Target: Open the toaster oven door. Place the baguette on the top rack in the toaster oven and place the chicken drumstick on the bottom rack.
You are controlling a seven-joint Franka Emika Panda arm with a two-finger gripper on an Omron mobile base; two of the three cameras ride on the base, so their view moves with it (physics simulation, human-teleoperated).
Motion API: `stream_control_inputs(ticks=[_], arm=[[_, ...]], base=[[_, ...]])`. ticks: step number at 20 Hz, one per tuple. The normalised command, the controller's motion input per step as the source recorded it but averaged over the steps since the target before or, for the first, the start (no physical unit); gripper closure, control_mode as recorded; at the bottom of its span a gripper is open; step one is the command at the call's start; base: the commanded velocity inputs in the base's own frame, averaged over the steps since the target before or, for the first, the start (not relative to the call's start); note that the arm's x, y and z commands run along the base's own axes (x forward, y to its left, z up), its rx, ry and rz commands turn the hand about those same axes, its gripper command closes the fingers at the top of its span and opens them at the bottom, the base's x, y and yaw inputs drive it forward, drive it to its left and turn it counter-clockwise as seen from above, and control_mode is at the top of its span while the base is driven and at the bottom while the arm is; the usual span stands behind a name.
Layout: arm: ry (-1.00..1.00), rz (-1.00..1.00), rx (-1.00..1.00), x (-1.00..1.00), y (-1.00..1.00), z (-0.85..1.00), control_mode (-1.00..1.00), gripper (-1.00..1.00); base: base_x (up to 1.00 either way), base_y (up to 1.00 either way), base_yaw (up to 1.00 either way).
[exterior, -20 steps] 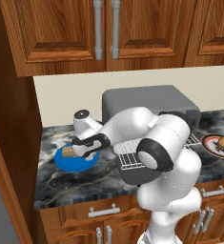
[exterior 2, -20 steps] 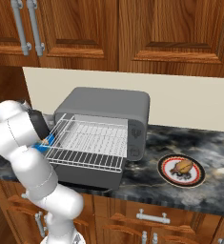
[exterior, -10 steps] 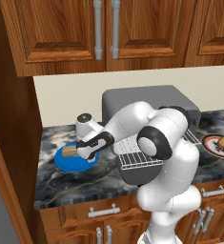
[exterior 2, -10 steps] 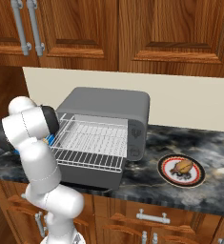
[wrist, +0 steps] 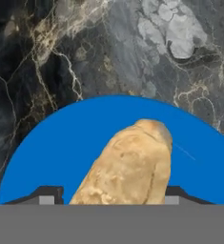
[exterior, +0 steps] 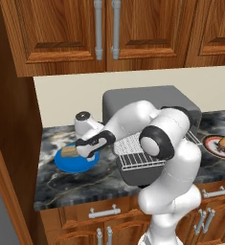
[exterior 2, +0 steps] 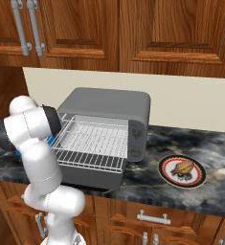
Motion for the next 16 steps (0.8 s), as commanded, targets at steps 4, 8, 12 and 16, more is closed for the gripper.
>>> stream_control_inputs(ticks=[4, 8, 12, 16], arm=[[-0.19, -0.04, 0.00, -0.76, 0.00, 0.76, -1.00, 1.00], [-0.18, 0.00, 0.03, -0.89, -0.17, 0.98, -1.00, 1.00], [-0.14, 0.00, 0.13, -1.00, -0.62, 0.78, -1.00, 1.00], [-0.10, 0.01, 0.14, -0.88, -0.90, 0.68, -1.00, 1.00]], base=[[0.00, 0.00, 0.00], [0.00, 0.00, 0.00], [0.00, 0.00, 0.00], [0.00, 0.00, 0.00]])
